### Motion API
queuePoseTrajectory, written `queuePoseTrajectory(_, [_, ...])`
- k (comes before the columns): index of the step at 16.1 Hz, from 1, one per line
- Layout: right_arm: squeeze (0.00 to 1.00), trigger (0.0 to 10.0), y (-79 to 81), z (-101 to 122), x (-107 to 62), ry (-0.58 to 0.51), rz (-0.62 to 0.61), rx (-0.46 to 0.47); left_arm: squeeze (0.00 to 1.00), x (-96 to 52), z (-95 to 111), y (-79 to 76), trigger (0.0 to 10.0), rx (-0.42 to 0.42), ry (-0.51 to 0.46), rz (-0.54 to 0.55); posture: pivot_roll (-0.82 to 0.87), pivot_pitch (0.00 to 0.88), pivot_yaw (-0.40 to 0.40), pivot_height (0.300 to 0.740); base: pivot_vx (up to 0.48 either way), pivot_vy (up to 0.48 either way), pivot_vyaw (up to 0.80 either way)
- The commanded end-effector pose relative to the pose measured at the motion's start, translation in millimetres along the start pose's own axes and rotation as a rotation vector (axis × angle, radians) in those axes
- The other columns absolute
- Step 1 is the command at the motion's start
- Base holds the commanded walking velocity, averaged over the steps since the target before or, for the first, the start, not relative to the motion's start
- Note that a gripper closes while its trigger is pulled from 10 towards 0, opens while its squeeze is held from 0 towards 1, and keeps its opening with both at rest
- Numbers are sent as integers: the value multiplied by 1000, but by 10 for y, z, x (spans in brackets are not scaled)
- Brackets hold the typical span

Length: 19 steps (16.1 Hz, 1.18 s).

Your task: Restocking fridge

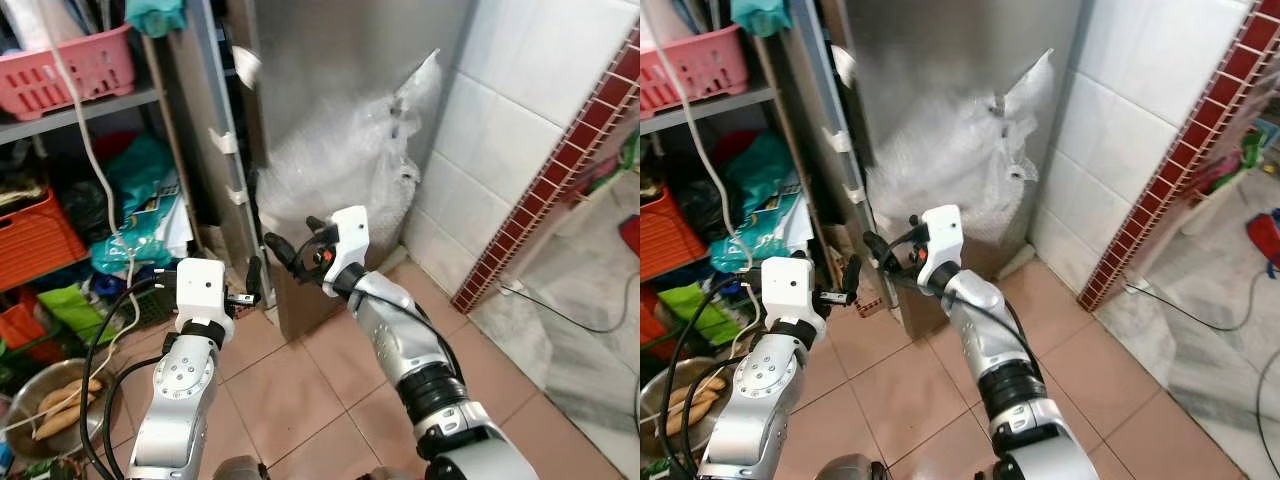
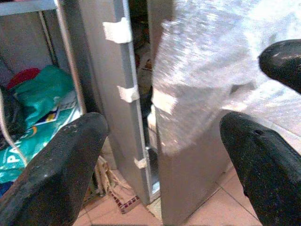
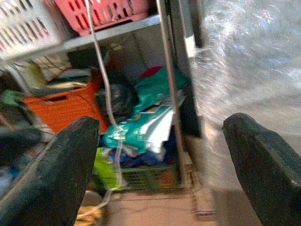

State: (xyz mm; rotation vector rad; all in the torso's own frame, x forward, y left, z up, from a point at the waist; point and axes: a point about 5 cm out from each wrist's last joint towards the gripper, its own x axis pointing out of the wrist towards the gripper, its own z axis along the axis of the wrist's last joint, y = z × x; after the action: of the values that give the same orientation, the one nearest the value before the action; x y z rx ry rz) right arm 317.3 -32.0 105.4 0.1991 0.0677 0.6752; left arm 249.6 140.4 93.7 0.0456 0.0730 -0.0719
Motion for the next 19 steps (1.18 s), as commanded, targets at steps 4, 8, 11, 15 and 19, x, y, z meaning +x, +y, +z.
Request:
queuePoseTrajectory(4, [0,10000,-447,210,-295,-86,-198,-150,0,12,-27,2,10000,4,12,-11,87,0,-6,740,0,0,0])
queuePoseTrajectory(8, [0,10000,-649,189,-599,-88,-314,-186,0,24,-33,-10,10000,8,14,-31,66,0,11,740,0,0,0])
queuePoseTrajectory(11, [0,10000,-646,142,-770,-80,-364,-183,0,32,-50,-20,10000,10,18,-45,56,0,16,740,0,0,0])
queuePoseTrajectory(15, [0,10000,-630,133,-871,-83,-408,-182,0,58,-41,-47,10000,9,14,-54,45,0,19,740,0,0,0])
queuePoseTrajectory(19, [0,10000,-630,121,-933,-59,-429,-179,0,69,-37,-83,10000,-4,10,-72,32,0,22,740,0,0,-400])
